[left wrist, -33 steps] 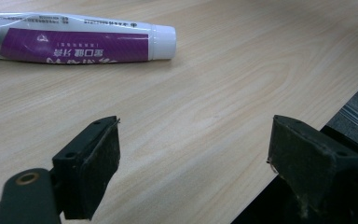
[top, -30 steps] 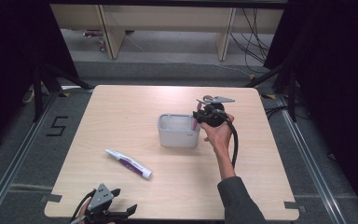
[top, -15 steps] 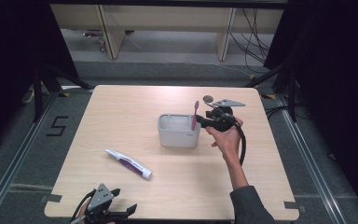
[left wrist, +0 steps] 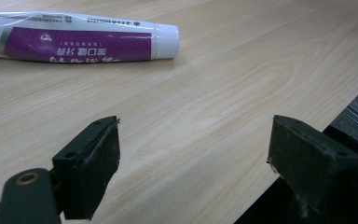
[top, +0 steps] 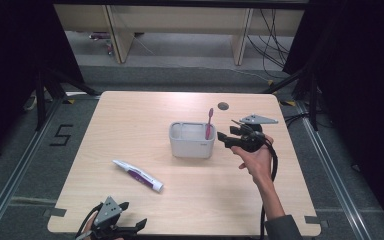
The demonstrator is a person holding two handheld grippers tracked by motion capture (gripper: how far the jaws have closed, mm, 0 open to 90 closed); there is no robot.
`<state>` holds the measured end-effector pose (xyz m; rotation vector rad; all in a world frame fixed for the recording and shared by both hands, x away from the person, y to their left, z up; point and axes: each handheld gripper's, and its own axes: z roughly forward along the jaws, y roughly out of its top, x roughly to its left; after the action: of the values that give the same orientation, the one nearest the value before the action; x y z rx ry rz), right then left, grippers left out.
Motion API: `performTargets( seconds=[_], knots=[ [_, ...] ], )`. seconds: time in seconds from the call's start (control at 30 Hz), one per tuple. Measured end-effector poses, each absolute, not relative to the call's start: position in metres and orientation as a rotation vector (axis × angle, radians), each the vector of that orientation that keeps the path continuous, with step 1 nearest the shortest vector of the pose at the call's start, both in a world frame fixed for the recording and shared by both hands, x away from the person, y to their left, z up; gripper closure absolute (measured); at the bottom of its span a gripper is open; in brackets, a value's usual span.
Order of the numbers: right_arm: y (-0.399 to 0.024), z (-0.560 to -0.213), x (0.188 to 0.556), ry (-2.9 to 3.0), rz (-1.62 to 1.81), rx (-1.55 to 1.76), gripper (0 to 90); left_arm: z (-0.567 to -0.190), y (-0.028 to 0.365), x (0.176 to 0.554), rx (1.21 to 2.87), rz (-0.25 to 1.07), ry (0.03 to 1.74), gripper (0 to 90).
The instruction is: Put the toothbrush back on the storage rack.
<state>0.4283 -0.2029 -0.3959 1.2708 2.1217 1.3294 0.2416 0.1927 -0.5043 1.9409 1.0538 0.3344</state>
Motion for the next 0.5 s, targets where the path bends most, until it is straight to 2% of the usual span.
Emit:
performTargets(
  seconds=[0.5],
  knots=[
    [-0.227, -0.412, 0.389, 2.157, 1.349, 1.243, 38.8, -0.505, 0.192, 0.242, 1.941, 0.329, 1.054, 16.1]
  ],
)
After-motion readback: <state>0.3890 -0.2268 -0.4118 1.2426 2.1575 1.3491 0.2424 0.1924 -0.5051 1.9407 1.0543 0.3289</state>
